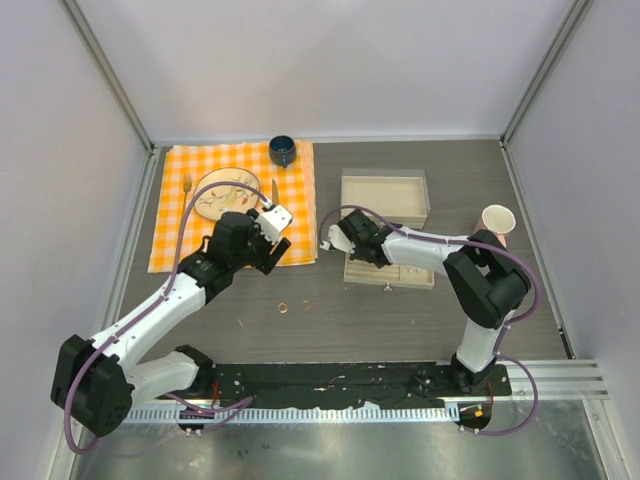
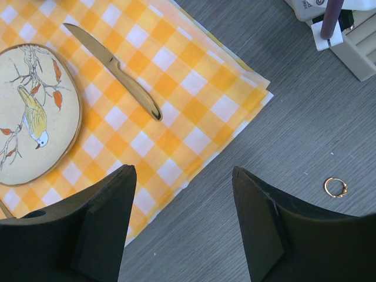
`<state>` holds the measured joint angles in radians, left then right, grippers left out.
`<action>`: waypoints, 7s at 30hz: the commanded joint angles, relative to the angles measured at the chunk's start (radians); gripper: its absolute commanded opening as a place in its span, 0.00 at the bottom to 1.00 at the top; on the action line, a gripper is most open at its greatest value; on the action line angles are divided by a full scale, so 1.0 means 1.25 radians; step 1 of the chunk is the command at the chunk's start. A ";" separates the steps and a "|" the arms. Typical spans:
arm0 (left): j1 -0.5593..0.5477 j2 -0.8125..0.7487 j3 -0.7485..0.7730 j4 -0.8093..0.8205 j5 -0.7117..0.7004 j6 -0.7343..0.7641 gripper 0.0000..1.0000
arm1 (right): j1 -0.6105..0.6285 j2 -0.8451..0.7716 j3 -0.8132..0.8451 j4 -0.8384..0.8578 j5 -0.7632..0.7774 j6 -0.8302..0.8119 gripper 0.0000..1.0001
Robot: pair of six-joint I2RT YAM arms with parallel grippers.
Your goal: Organize the mixed jewelry
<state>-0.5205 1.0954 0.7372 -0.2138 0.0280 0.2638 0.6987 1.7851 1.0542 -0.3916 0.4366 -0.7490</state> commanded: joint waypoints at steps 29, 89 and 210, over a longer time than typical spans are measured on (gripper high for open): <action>0.024 -0.039 0.004 -0.083 0.132 0.044 0.71 | 0.004 -0.156 0.216 -0.294 -0.299 0.206 0.52; -0.066 0.222 -0.033 -0.104 0.195 0.108 0.48 | -0.005 -0.194 0.115 -0.214 -0.528 0.344 0.40; -0.100 0.168 0.272 0.031 -0.102 -0.409 0.00 | -0.111 -0.084 0.217 0.318 -0.913 0.859 0.31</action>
<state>-0.6422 1.3140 1.0695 -0.2272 -0.0795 -0.2371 0.5529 1.7065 1.3087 -0.0299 -0.6937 0.3386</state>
